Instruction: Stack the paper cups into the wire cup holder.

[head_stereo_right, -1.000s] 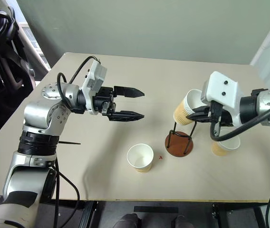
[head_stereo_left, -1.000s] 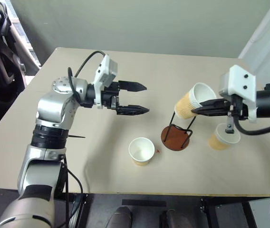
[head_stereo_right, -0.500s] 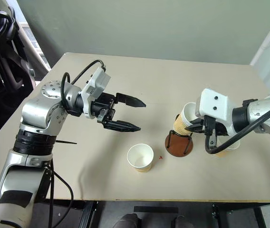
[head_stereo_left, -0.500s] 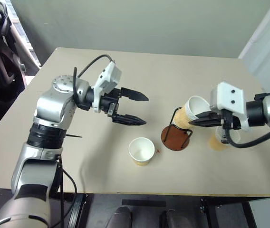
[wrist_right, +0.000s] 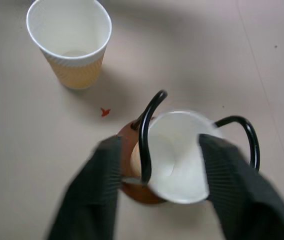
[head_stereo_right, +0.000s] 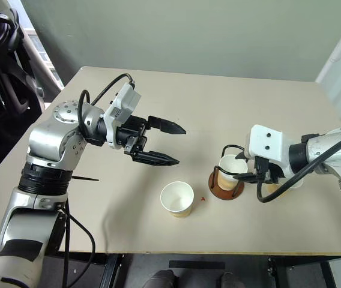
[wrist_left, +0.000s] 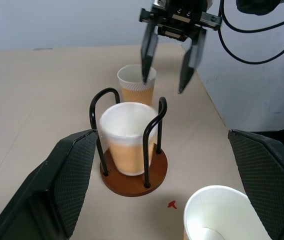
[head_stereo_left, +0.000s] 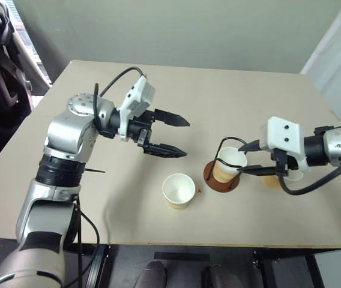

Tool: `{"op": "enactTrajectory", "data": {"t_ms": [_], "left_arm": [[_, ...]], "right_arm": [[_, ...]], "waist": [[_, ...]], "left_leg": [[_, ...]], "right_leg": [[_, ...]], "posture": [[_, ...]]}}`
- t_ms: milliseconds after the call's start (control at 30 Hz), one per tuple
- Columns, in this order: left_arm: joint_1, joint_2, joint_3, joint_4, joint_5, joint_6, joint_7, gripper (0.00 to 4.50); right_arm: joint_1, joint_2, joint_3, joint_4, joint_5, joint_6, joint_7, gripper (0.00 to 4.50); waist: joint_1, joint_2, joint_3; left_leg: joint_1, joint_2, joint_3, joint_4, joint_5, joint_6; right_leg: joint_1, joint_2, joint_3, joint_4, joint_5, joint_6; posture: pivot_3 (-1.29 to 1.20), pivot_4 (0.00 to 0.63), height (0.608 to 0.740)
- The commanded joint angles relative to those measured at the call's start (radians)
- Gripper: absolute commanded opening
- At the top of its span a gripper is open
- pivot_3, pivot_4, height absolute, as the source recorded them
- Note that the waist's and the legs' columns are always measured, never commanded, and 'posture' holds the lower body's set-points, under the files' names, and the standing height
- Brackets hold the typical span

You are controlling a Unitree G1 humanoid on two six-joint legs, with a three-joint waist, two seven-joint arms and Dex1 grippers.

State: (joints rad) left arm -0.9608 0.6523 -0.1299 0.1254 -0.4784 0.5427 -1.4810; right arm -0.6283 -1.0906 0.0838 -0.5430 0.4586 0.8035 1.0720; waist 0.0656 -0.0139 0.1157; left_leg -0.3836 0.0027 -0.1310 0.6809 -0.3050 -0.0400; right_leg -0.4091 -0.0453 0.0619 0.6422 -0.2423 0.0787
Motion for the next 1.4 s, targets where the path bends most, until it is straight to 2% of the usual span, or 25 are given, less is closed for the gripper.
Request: {"op": "enactTrajectory", "data": {"t_ms": [33,300,433,667,1000,1400], "left_arm": [[-0.011,-0.002,0.016,-0.033,-0.012,-0.011,0.000,4.50],[-0.001,-0.026,0.028,-0.048,-0.038,-0.012,0.006,4.50],[0.000,-0.038,0.029,-0.036,-0.039,-0.030,0.009,4.50],[-0.012,-0.049,0.022,-0.026,-0.044,-0.031,0.004,4.50],[-0.021,-0.055,0.017,-0.008,-0.039,-0.039,-0.004,4.50],[-0.022,-0.043,0.012,-0.006,-0.036,-0.045,-0.015,4.50]], "right_arm": [[-0.033,0.040,-0.082,0.010,0.032,0.020,-0.056,3.11],[-0.008,0.151,-0.217,0.008,0.146,0.147,-0.185,3.11],[0.042,0.076,-0.251,0.011,0.120,0.186,-0.210,3.11],[0.261,-0.052,-0.311,-0.035,0.062,0.133,-0.193,3.11],[0.479,-0.099,-0.443,-0.062,0.017,0.106,-0.185,3.11],[0.604,-0.137,-0.430,0.002,-0.070,0.012,-0.151,3.11]], "waist": [[0.000,0.000,0.000],[0.001,0.000,0.000],[0.004,0.000,0.000],[0.006,0.000,0.000],[0.006,0.000,0.000],[0.006,0.000,0.000]], "left_leg": [[0.000,0.000,0.000,0.000,0.000,0.000],[0.000,0.000,0.000,0.000,0.000,0.000],[0.000,0.000,0.000,0.000,0.000,0.000],[0.000,0.000,0.000,0.000,0.000,0.000],[0.001,0.000,0.001,0.000,0.000,0.000],[0.001,0.000,0.001,0.000,0.000,0.001]], "right_leg": [[0.000,0.000,0.000,0.000,0.000,0.000],[0.000,0.000,0.000,0.000,0.000,0.000],[0.001,0.000,0.000,0.000,0.000,0.000],[0.001,-0.001,0.000,0.000,0.000,0.000],[0.002,0.000,0.000,0.000,0.000,0.000],[0.002,0.000,0.000,0.000,0.000,0.001]], "posture": [[0.00,0.150,0.740],[0.00,0.150,0.740],[0.00,0.150,0.740],[0.00,0.150,0.740],[0.00,0.150,0.740],[0.00,0.150,0.740]]}}
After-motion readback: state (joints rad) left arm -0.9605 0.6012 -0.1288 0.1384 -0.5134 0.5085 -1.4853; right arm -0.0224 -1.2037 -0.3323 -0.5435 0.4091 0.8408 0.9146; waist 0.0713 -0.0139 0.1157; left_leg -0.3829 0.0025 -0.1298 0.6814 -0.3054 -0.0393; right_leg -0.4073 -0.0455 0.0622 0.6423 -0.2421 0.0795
